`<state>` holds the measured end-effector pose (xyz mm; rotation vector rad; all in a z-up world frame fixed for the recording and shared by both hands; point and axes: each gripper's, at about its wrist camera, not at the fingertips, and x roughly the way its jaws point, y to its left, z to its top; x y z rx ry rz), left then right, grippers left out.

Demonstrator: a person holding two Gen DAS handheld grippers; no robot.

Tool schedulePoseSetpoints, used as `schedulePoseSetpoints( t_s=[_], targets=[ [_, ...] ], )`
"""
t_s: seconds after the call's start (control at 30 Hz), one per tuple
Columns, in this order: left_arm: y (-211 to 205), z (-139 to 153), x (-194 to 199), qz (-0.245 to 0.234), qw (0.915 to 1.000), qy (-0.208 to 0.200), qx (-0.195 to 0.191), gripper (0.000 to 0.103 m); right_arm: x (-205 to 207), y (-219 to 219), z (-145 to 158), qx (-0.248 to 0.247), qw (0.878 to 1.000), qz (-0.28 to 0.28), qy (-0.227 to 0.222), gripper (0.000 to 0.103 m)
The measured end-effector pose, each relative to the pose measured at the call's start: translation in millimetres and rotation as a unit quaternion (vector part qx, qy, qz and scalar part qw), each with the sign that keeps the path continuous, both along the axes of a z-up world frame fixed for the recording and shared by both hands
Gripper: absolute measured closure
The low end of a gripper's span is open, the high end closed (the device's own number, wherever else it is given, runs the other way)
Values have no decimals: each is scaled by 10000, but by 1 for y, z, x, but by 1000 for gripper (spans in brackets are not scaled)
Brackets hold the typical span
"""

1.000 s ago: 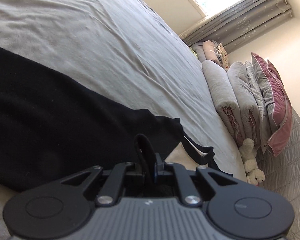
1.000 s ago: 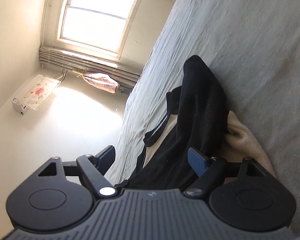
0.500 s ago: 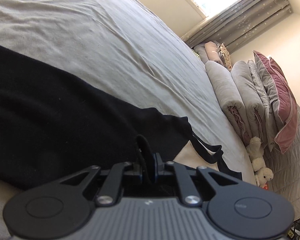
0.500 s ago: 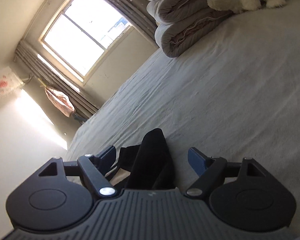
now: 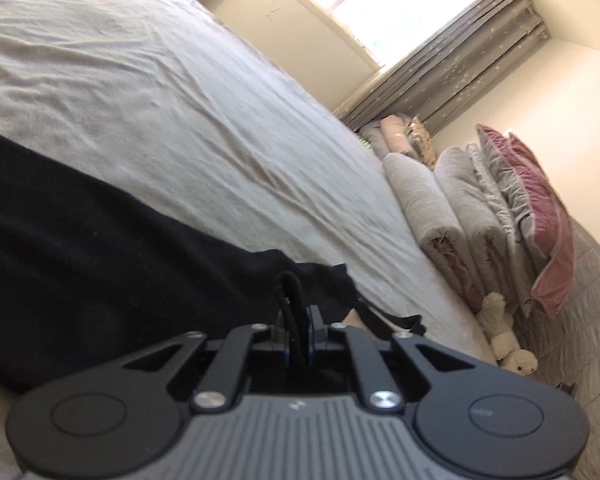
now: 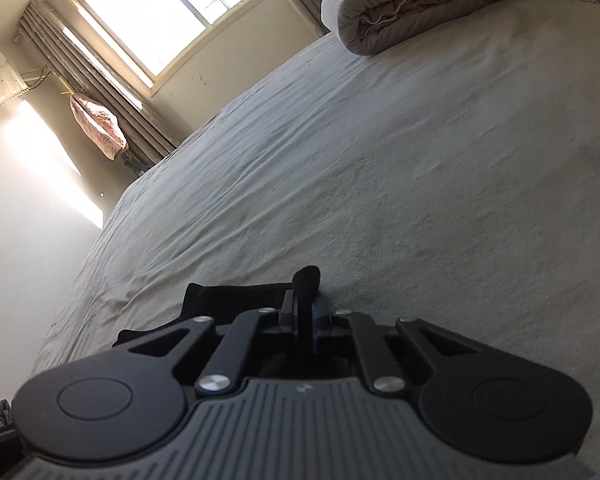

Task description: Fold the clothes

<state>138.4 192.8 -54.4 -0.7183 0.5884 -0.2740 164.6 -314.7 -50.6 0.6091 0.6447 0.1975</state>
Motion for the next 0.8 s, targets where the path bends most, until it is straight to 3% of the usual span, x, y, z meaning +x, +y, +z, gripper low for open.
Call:
schedulePoseSetpoints(
  t_s=[0.1, 0.3, 0.4, 0.47, 0.6, 0.8],
  targets=[
    [4, 8, -9, 23, 9974, -663, -281, 96, -10, -7, 1, 83, 9993, -166, -315, 95],
    [8, 0, -6, 525, 9967, -626, -32, 96, -13, -11, -3, 166, 9984, -302, -452, 94],
    [7, -8, 4, 465, 9988, -33, 140, 92, -10, -8, 0, 48, 9992, -246, -298, 94],
    [8, -16, 9, 382, 9984, 394, 106, 81, -10, -5, 5, -141, 9995, -209, -175, 86],
    [12, -9, 8, 276, 9977, 602, -115, 67, -24, -4, 24, -422, 9990, -101, -142, 67],
    [5, 10, -8, 20, 9955, 924, 197, 65, -73, 10, 49, -1256, 9903, 527, -267, 59]
  ],
)
